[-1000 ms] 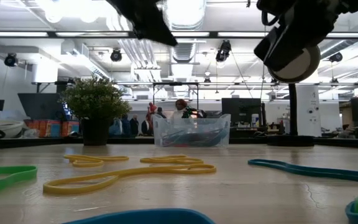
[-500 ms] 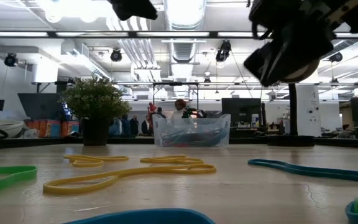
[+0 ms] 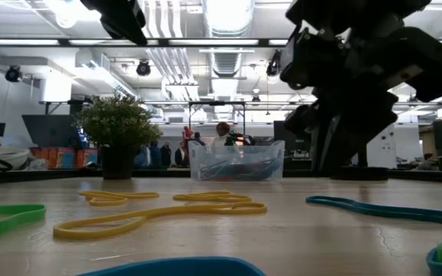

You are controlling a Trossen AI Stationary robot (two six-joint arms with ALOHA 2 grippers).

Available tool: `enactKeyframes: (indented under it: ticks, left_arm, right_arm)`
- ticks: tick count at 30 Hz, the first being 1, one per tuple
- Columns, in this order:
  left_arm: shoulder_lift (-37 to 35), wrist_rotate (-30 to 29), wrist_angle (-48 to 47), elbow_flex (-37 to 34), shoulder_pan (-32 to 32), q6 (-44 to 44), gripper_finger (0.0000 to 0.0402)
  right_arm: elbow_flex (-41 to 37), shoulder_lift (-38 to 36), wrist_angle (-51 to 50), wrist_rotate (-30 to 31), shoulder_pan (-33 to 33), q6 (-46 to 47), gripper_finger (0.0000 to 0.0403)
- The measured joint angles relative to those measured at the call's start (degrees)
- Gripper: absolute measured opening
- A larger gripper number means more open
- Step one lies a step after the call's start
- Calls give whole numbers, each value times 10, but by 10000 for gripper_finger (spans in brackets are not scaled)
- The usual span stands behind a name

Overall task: Pick and place rubber bands into bin
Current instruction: Put the blue rubberband into the transparent bin

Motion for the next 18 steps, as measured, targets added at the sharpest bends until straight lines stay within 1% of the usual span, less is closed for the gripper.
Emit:
enactKeyframes:
  ticks: [3,7,11,18]
  left_arm:
    - [0,-1,0,-1,-10,-6,63]
    - [0,-2,-1,-1,-16,-12,63]
    - [0,-3,-1,-1,-19,-16,63]
    - [1,-3,-2,-1,-27,-31,63]
  right_arm:
    - [16,12,-18,1,0,0,59]
    - [24,14,-33,21,0,-2,59]
    - [26,15,-34,22,-1,-11,59]
    - [25,44,-37,22,-1,-12,59]
